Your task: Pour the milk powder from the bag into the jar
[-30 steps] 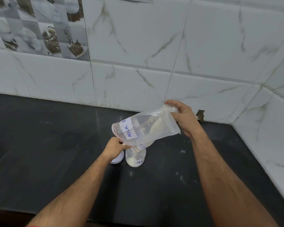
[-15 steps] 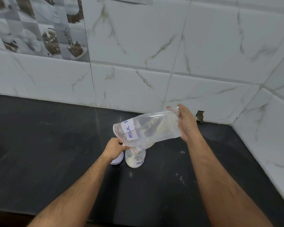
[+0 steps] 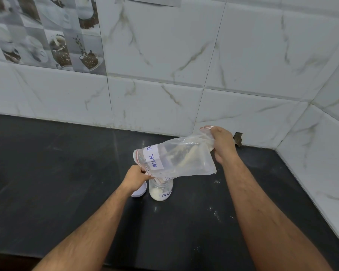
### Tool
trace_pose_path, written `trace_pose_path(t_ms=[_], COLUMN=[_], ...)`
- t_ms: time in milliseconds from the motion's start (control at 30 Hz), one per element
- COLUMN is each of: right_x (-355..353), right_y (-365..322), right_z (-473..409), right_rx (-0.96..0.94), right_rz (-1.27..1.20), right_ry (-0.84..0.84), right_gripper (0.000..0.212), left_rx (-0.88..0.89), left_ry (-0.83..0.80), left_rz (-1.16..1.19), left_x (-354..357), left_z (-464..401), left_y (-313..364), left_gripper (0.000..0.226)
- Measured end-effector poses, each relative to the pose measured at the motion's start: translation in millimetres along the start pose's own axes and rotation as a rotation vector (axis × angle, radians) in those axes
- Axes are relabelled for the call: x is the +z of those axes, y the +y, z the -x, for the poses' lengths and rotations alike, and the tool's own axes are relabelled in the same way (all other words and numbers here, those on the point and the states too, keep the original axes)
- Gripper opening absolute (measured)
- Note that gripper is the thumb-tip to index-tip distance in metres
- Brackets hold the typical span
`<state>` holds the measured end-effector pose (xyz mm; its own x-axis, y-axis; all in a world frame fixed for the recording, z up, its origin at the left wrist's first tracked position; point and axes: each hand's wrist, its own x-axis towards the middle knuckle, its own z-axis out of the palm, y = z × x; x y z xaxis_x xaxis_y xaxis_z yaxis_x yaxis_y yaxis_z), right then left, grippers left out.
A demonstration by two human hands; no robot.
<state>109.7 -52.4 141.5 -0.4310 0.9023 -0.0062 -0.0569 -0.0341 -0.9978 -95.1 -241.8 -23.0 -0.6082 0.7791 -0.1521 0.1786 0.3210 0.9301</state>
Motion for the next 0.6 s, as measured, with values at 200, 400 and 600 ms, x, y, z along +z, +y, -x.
trace_pose_path(t_ms=[200, 400, 600], right_x=[-2, -4, -2], right_y=[3, 8, 4], right_z=[-3, 1, 3], right_rx=[0.209, 0.22, 0.204], right_rz=[-0.348, -0.322, -0.246], right_ry=[-0.047, -0.119, -0.026], right_gripper=[0.029, 0.029, 0.04], left_rx=[-0.004, -0.026, -0.021], left_ry=[0.0, 0.004, -0.011], left_rz=[-0.037, -0.049, -0.055], left_x=[-1, 0, -1], left_z=[0, 2, 4], left_y=[1, 3, 5], left_gripper=[0.049, 0.037, 0.043])
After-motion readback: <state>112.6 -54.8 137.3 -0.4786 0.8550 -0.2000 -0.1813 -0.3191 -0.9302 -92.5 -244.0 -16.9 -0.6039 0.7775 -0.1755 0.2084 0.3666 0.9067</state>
